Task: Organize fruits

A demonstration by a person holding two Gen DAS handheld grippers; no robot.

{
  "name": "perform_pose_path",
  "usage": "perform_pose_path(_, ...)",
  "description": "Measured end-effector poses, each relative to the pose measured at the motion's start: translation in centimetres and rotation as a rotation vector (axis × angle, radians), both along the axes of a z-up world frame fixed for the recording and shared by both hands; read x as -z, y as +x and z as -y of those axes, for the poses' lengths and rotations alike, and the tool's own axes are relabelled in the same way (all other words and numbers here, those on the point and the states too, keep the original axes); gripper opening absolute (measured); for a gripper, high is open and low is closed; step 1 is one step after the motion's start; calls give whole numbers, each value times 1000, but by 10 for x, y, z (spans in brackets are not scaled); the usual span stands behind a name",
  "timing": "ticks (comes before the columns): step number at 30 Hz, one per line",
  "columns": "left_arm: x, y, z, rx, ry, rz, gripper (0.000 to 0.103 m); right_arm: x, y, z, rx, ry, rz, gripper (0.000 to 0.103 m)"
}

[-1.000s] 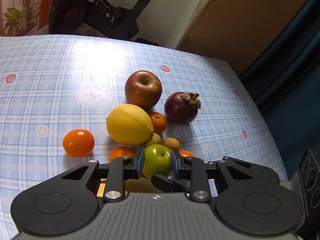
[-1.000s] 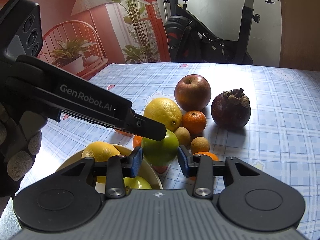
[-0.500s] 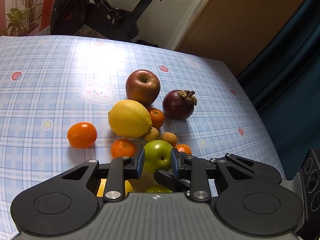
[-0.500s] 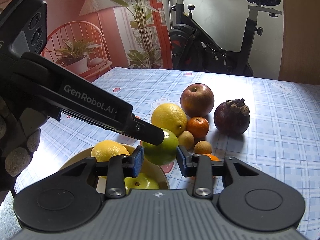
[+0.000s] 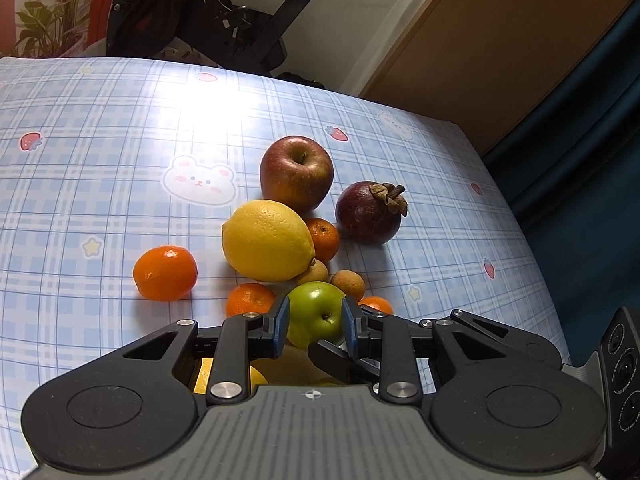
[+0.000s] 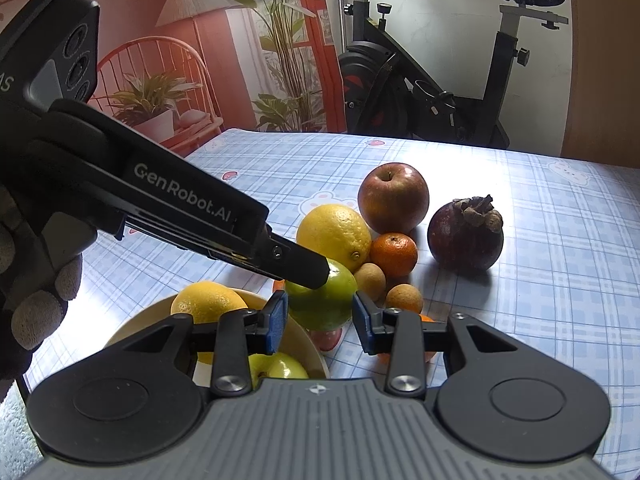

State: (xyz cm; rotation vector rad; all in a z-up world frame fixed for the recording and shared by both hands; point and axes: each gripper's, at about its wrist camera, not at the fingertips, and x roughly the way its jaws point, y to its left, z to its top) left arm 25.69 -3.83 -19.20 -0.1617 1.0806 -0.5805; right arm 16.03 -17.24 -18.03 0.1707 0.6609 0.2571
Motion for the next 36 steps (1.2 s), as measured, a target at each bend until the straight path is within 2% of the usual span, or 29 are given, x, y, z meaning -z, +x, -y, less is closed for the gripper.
perform_pose_path(8,9,9,3,3,-7,-13,30,8,6,7,-10,3,-8,40)
perform_pose_path(25,17,21,4,-13,-48,-39,30,15,23,6,-28,-54,-13,48)
perform_pose_path(36,9,15,0,-8,-72,-29,30,11,10,7,-18,-47,42,46)
